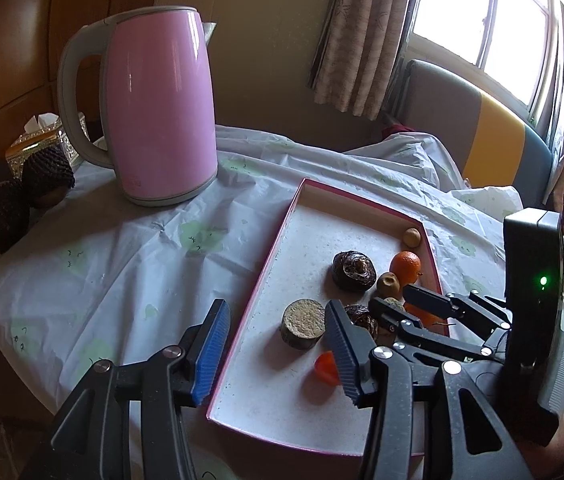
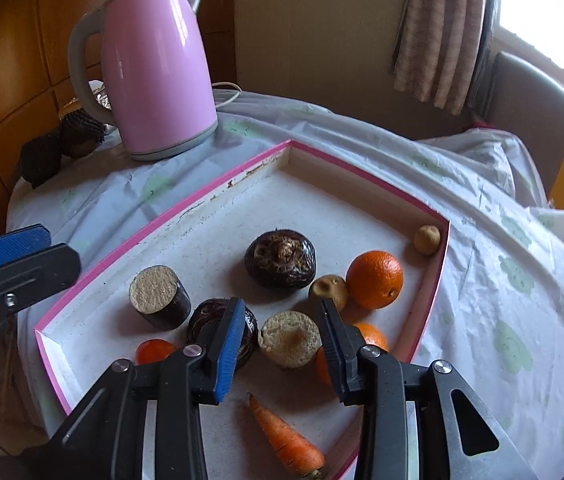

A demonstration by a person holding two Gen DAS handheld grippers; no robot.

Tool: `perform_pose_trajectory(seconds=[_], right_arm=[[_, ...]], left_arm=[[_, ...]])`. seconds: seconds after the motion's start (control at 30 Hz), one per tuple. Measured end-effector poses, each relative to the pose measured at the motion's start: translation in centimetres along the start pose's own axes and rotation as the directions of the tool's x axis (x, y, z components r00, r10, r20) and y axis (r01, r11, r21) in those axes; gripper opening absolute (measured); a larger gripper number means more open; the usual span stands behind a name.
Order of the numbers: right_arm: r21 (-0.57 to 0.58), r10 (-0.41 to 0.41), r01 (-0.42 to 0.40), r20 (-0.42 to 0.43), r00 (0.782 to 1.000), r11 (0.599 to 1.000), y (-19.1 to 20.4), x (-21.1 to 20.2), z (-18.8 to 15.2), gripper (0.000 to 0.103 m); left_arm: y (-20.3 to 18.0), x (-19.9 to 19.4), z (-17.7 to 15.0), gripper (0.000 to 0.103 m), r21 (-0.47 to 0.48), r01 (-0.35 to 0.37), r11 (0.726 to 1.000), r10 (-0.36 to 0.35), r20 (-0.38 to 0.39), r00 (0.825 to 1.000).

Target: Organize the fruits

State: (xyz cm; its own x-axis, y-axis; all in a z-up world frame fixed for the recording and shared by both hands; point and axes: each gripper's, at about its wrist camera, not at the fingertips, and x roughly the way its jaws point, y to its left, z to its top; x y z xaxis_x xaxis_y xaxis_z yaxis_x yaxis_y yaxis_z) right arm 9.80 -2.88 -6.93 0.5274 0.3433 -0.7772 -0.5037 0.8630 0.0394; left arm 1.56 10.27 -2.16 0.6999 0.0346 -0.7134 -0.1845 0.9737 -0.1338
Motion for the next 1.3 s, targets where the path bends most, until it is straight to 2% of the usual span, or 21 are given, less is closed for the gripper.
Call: perform_pose_trajectory(seconds=[0.2,0.27,0.33,0.47,0.53,0.63,0.8,0.97,1.3], right_arm=[[0.048,-0.032,0.028,0.07,0.997,0.998,-0.3,-2.6,-0.3,0.039],[0.08,-0.051,0.043,0.1,0.994,0.996,-0.4,-3.8,-0.7,0.05],[0.11,-0.082,0.068,0.125,0.989,0.992,-0.5,-5.0,-1.4,0.056],[0.173,-0.131,0.105,0.147,0.98,0.979,-0.7,-6.8,-2.9,0.064],[0.188,-0.149,0.12,0.151,0.977,0.975,-0.8,-7.4,-3.7,0.065],[0.195,-0.164,0.133,0.153,0.974,0.972,-1.0,-8.3,-4.6,0.07],[0.212,-0.182,0.146,0.164,0.97,0.966,-1.5,-9.2,-5.5,0.07],[0.214,-0.182,0.144,0.172,0.968,0.966,-1.6,-9.5,-5.8,0.07],[0.195,-0.173,0.137,0.181,0.968,0.971,-1.0,-9.6,-5.7,0.072]], left_arm=[[-0.6,-1.0,-0.2,0.051,0.013,-0.009,1.0,0.009,0.028,1.0],[-0.8,-1.5,-0.3,0.051,0.018,-0.013,1.0,0.012,0.043,0.999],[-1.1,-2.0,-0.5,0.056,0.027,-0.016,0.999,0.014,0.061,0.998],[-1.7,-3.1,-0.8,0.061,0.047,-0.012,0.999,0.007,0.1,0.995],[-2.2,-3.6,-1.0,0.069,0.063,-0.028,0.998,0.02,0.117,0.993],[-3.1,-4.3,-1.2,0.07,0.085,-0.049,0.995,0.036,0.146,0.989],[-4.1,-5.2,-1.3,0.074,0.084,-0.113,0.99,0.095,0.191,0.977],[-4.0,-4.8,-1.5,0.074,0.072,-0.162,0.984,0.147,0.178,0.973],[-3.8,-4.6,-1.7,0.074,0.069,-0.139,0.988,0.125,0.169,0.978]])
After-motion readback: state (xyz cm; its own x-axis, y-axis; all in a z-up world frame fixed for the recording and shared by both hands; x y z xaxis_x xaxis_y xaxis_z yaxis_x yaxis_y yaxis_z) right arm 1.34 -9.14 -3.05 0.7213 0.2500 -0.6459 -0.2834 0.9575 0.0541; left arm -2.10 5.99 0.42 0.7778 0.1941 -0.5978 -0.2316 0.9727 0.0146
